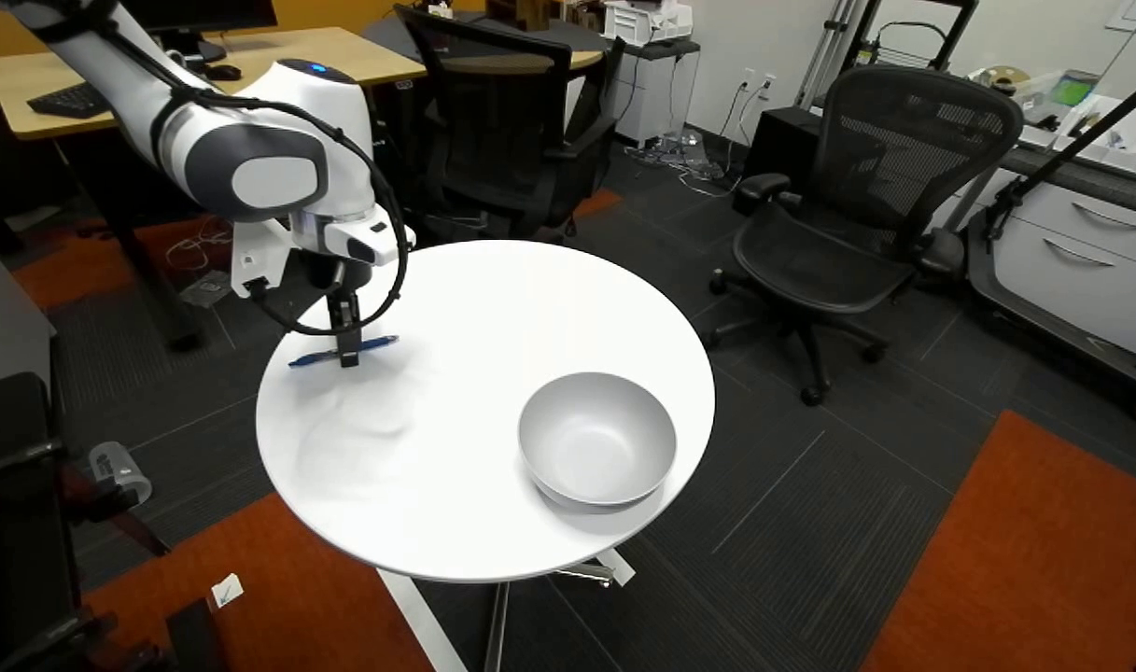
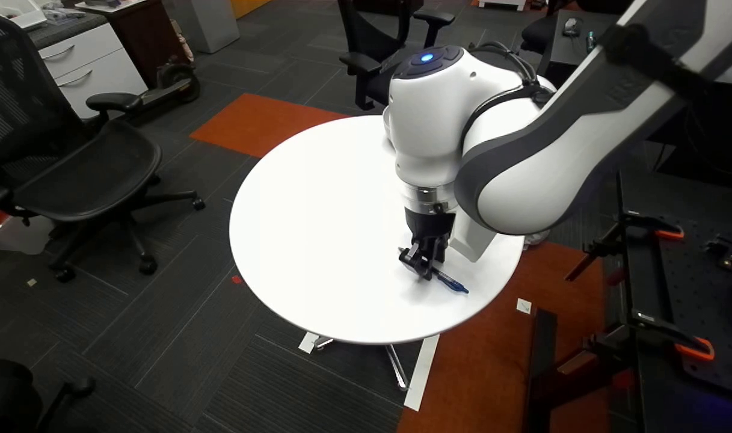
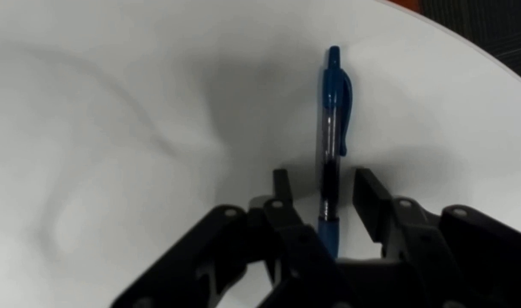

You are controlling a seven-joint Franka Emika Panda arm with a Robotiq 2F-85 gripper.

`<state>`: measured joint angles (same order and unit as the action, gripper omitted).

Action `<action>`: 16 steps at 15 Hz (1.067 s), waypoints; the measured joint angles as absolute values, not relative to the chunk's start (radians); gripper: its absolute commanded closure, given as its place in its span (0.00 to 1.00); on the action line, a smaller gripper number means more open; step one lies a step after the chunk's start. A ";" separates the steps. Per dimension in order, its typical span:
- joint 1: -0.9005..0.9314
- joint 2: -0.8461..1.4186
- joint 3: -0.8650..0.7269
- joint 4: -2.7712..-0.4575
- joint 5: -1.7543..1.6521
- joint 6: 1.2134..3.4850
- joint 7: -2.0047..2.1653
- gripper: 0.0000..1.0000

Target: Put the pen on the table inside the bowl

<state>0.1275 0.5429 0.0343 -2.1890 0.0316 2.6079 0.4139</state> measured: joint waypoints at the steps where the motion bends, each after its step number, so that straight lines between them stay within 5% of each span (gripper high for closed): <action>1: 0.128 0.543 0.036 -2.187 0.036 2.608 0.414 0.96; 9: 0.130 0.521 0.017 -2.186 0.050 2.611 0.414 0.97; 16: 0.146 0.278 -0.149 -2.230 -0.083 2.612 0.503 0.97</action>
<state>0.1458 0.2777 -0.1485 -2.2305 -0.0833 2.6120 0.5029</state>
